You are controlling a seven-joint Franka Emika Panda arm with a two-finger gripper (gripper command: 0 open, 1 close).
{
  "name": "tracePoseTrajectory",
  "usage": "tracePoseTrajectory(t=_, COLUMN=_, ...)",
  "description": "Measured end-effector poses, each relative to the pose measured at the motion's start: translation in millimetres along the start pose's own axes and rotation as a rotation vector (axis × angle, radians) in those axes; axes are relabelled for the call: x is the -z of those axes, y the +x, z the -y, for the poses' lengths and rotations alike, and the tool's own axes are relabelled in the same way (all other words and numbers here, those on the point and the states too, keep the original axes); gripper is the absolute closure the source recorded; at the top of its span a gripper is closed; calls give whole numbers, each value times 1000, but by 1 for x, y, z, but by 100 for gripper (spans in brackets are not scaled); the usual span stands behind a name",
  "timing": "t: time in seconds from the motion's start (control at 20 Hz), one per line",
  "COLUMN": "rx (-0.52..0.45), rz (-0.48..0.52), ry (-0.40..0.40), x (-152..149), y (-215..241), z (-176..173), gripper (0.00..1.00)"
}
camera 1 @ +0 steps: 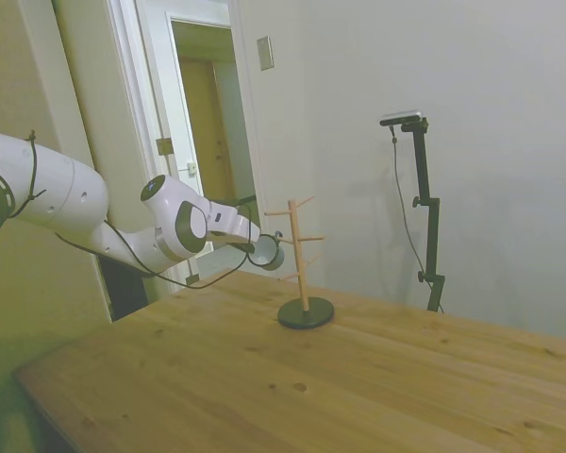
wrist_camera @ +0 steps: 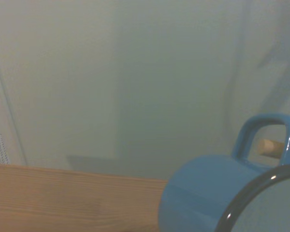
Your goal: Unload the mug
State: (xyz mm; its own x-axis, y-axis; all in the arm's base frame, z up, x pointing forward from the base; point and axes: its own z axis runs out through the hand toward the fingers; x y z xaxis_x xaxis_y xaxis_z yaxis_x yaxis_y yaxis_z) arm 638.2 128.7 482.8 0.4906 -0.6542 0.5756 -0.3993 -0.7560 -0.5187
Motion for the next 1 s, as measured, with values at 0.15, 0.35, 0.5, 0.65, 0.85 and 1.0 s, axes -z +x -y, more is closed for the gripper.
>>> tracePoseTrajectory(t=0.15, rx=9, rz=9, ry=12, x=2, y=-9, z=9, gripper=100)
tracePoseTrajectory(t=0.35, rx=30, rz=36, ry=33, x=6, y=-32, z=27, gripper=100)
tracePoseTrajectory(t=0.5, rx=46, rz=105, ry=16, x=10, y=-65, z=42, gripper=100)
tracePoseTrajectory(t=0.65, rx=77, rz=257, ry=-59, x=32, y=-95, z=45, gripper=100)
tracePoseTrajectory(t=0.85, rx=94, rz=346, ry=-183, x=78, y=-62, z=18, gripper=100)
tracePoseTrajectory(t=1.0, rx=91, rz=412, ry=-301, x=94, y=-34, z=-14, gripper=100)
